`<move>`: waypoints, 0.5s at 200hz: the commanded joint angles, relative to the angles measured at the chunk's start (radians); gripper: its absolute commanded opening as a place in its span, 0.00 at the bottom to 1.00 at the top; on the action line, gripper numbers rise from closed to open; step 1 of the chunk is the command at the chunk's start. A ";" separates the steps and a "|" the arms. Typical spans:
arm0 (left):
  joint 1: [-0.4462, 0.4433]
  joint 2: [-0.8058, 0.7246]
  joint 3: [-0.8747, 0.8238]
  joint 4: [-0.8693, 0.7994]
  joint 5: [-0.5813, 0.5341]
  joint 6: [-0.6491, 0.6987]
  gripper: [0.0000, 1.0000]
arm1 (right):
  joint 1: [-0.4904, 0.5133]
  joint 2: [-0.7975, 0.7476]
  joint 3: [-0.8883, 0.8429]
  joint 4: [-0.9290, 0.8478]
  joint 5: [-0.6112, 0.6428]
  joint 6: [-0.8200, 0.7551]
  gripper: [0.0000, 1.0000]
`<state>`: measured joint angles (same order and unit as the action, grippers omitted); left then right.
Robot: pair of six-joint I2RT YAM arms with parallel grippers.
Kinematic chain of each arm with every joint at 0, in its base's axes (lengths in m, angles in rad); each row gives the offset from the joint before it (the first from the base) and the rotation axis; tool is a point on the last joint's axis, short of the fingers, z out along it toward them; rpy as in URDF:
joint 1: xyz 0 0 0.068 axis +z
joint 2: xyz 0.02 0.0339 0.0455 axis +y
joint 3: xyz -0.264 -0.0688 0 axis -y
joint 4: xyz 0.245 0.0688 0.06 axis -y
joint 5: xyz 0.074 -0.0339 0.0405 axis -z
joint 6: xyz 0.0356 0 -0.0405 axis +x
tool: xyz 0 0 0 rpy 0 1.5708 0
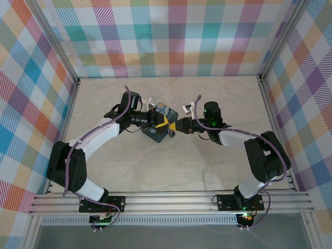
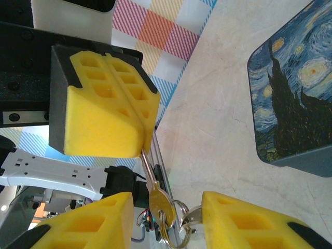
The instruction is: Unlock a padlock with a key
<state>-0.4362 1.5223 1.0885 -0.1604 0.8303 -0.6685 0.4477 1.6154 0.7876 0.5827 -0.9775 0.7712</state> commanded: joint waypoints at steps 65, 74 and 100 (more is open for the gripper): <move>0.005 -0.020 -0.007 0.010 0.034 0.003 0.00 | 0.025 0.020 0.031 0.038 -0.017 0.009 0.25; 0.005 -0.018 -0.007 0.010 0.035 0.005 0.00 | 0.025 0.020 0.030 0.037 -0.016 0.011 0.24; 0.005 -0.020 -0.008 -0.001 0.036 0.014 0.00 | 0.025 0.021 0.029 0.032 -0.017 0.007 0.21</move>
<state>-0.4362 1.5223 1.0885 -0.1608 0.8371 -0.6685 0.4664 1.6268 0.7895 0.5907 -0.9783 0.7788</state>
